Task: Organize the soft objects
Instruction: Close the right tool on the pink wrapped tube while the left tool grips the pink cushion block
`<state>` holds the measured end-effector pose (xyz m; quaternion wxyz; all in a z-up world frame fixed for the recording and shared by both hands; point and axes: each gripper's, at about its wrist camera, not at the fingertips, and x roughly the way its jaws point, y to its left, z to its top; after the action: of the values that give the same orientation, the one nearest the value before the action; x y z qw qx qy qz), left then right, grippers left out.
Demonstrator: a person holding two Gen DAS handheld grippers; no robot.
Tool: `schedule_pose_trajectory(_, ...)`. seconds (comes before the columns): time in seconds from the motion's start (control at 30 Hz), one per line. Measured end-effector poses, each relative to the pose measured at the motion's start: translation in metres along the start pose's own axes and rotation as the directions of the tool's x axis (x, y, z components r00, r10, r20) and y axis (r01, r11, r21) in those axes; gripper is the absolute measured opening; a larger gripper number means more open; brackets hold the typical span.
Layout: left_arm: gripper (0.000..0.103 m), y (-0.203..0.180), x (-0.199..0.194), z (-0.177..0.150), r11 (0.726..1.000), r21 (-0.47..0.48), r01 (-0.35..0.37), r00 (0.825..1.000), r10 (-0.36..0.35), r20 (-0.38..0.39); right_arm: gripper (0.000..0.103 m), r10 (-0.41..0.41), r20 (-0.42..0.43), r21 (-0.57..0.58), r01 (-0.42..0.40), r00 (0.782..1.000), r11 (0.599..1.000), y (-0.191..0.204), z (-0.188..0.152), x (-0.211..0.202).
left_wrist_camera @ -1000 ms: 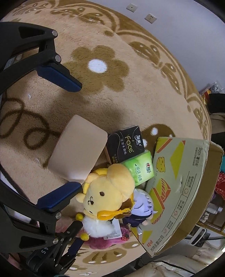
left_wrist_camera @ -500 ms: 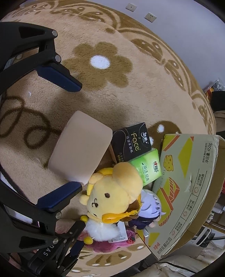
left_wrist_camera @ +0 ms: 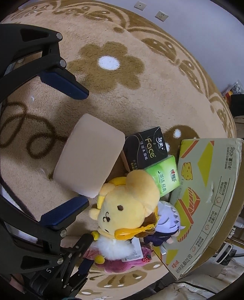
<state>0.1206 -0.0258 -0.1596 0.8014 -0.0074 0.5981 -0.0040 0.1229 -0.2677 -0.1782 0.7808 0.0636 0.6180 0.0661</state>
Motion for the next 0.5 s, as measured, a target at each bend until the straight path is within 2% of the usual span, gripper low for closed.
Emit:
schedule_pose_trajectory(0.1, 0.102, -0.001, 0.002, 0.0, 1.0, 0.003, 0.0, 1.0, 0.0, -0.012, 0.069, 0.006, -0.003, 0.005, -0.006, 1.0, 1.0, 0.0, 0.0, 0.002)
schedule_pose_trajectory(0.27, 0.102, -0.003, 0.008, -0.001, 1.0, 0.01, -0.001, 1.0, 0.002, -0.03, 0.055, 0.003, -0.001, 0.036, -0.003, 1.0, 0.999, -0.007, 0.0, 0.002)
schedule_pose_trajectory(0.3, 0.102, -0.004, 0.01, -0.001, 1.0, 0.014, -0.01, 0.999, 0.01, -0.034, 0.049, 0.009, 0.003, 0.045, -0.009, 1.0, 0.999, -0.008, 0.001, 0.001)
schedule_pose_trajectory(0.5, 0.102, -0.005, 0.016, -0.003, 0.999, 0.03, -0.023, 0.999, 0.024, -0.048, 0.047, 0.038, 0.017, 0.066, -0.039, 0.999, 0.997, -0.014, 0.004, 0.0)
